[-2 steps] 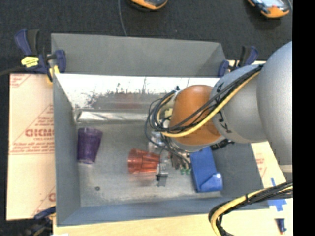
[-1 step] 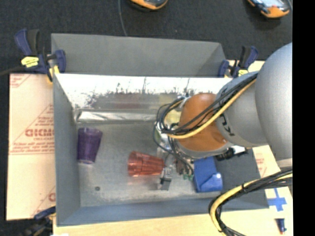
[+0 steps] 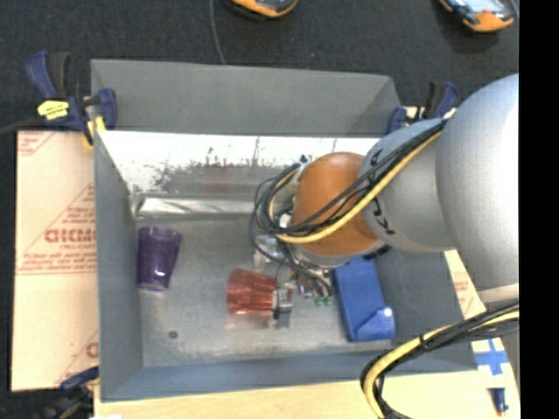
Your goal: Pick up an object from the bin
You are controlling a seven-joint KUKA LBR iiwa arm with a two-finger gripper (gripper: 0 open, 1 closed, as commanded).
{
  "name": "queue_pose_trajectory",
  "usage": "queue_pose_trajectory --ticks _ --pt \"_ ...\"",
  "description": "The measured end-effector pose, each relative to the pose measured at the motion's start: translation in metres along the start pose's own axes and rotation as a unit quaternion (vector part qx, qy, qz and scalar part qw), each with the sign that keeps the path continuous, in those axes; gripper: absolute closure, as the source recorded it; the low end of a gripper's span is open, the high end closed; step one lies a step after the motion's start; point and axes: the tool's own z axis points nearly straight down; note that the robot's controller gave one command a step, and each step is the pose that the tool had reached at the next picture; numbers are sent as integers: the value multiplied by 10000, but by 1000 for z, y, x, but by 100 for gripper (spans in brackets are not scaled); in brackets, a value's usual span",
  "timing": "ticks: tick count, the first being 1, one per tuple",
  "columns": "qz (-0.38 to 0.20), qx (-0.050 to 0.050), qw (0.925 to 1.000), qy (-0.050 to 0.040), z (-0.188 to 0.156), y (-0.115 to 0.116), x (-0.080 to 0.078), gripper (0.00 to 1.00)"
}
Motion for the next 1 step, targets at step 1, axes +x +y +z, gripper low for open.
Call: queue_pose_trajectory --ticks 1 --pt "3302 25 9439 3 4 -2 -31 100"
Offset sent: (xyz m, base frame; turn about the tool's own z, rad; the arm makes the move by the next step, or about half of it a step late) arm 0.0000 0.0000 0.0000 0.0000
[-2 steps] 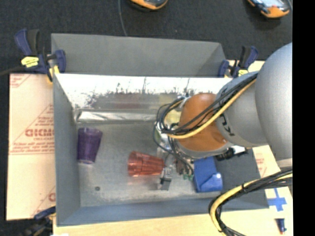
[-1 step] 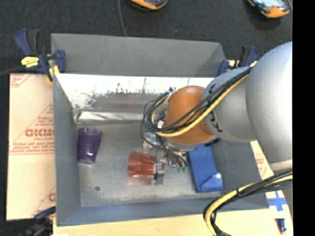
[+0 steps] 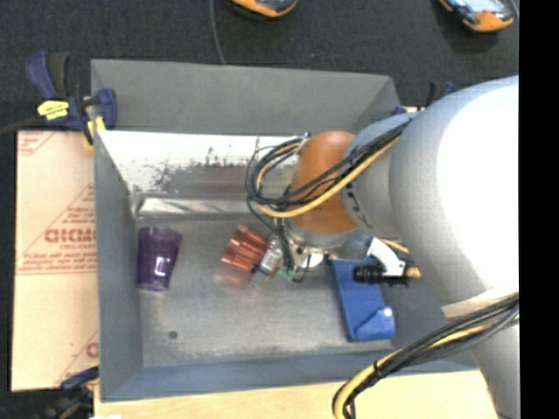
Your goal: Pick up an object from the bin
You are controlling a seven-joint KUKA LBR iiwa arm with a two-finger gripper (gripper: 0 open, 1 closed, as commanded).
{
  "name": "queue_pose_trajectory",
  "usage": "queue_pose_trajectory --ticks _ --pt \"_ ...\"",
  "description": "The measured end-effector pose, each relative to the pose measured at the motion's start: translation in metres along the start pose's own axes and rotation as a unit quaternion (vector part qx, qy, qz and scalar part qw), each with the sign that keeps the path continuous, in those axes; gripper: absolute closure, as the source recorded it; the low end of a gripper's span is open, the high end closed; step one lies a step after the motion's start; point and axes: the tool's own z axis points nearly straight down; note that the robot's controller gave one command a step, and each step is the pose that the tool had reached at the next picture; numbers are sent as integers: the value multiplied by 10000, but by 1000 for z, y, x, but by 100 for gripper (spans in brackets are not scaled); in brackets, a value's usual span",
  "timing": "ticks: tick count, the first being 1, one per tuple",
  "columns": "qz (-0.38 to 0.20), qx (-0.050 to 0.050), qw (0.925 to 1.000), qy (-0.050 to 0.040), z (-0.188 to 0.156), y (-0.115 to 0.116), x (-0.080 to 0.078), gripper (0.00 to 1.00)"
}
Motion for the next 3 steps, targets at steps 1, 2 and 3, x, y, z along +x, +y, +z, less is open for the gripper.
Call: queue_pose_trajectory --ticks 1,2,3 --pt "-7 2 10000 -1 0 0 0 100" --pt "-84 18 10000 17 -61 0 1 100" --pt "-50 34 10000 31 -132 -1 2 100"
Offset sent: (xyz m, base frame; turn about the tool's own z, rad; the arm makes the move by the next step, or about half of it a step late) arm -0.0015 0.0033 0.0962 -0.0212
